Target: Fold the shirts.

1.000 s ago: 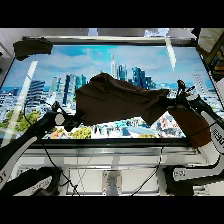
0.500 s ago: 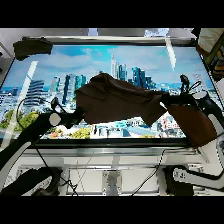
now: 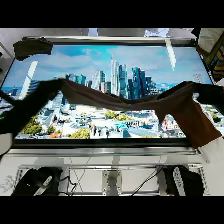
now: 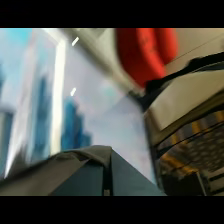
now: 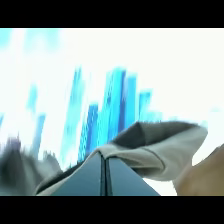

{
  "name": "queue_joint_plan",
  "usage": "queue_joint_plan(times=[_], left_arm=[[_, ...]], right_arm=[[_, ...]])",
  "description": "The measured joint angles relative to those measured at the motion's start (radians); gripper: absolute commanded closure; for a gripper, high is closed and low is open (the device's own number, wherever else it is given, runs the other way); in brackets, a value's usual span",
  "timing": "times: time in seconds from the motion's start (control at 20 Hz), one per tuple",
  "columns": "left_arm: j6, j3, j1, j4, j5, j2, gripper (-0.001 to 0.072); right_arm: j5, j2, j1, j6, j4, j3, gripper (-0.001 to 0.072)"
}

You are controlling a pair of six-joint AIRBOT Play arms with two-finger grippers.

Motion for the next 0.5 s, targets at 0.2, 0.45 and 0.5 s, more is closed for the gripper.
queue_joint_plan(times=[0.2, 0.45, 0.5], left_arm=[[0.106, 0.217, 0.000, 0.124, -0.074, 0.057, 0.0701], [0.109, 0.323, 0.000, 0.293, -0.140, 0.065, 0.0701], [0.108, 0.330, 0.000, 0.314, -0.149, 0.060, 0.0700]], right_arm=[[0.016, 0.199, -0.051, 0.085, -0.088, 0.132, 0.0690], [-0.012, 0.184, -0.067, 0.110, -0.073, 0.260, 0.0689], [-0.013, 0.166, -0.068, 0.105, -0.056, 0.270, 0.0690]])
